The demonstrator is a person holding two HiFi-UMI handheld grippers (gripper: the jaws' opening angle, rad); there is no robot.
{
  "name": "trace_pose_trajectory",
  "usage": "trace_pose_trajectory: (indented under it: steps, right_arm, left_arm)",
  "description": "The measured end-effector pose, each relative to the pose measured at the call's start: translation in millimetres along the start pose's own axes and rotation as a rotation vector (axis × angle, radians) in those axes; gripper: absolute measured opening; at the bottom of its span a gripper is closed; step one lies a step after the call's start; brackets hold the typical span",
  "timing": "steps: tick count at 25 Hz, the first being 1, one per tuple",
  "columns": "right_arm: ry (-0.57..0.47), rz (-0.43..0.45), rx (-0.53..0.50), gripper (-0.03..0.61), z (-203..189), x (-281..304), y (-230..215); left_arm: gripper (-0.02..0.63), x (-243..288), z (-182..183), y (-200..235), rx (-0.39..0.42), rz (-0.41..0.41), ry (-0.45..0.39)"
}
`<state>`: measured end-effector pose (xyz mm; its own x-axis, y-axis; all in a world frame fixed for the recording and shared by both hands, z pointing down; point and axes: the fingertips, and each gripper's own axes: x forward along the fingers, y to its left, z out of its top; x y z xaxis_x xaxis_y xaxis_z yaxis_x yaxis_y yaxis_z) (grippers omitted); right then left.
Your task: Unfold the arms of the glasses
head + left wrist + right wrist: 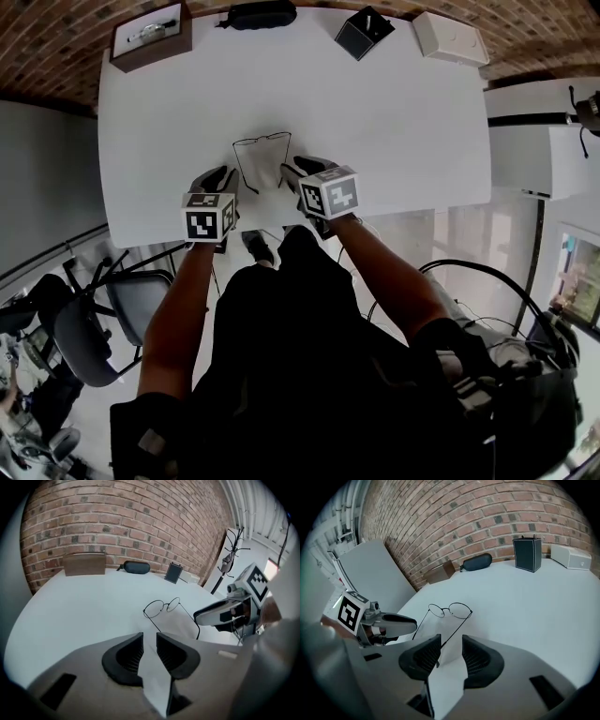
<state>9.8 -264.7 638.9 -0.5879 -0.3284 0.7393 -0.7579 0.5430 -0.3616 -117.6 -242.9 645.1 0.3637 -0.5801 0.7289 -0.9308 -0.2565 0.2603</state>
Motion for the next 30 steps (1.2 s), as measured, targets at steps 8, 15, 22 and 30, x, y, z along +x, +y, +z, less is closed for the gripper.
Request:
trace_pose_trajectory:
  steps: [8,15,22,30]
  right_arm:
    - [-0.044,0.009,-0.047,0.137,6.2,-7.5,12.4]
    - [0.045,-0.049,-0.082,0.141,-16.2,4.7,13.1]
    - [0.037,-0.078,-0.066,0.141,-18.9,0.0,-0.8]
    - [0.000,-0.059,-0.060,0.141,-14.6,-3.3,1.9]
  left_arm:
    - [0.098,-10.5,11.4,-20.8,-0.058,-0.029,-0.108]
    - [0.104,1.7,-11.1,-27.7,0.031,0.020,-0.020]
    - [0.104,0.4,-7.1,-21.0,0.061,0.020,-0.019]
    - [0.104,-3.6,1.5,-16.3,0.085,0.002,-0.060]
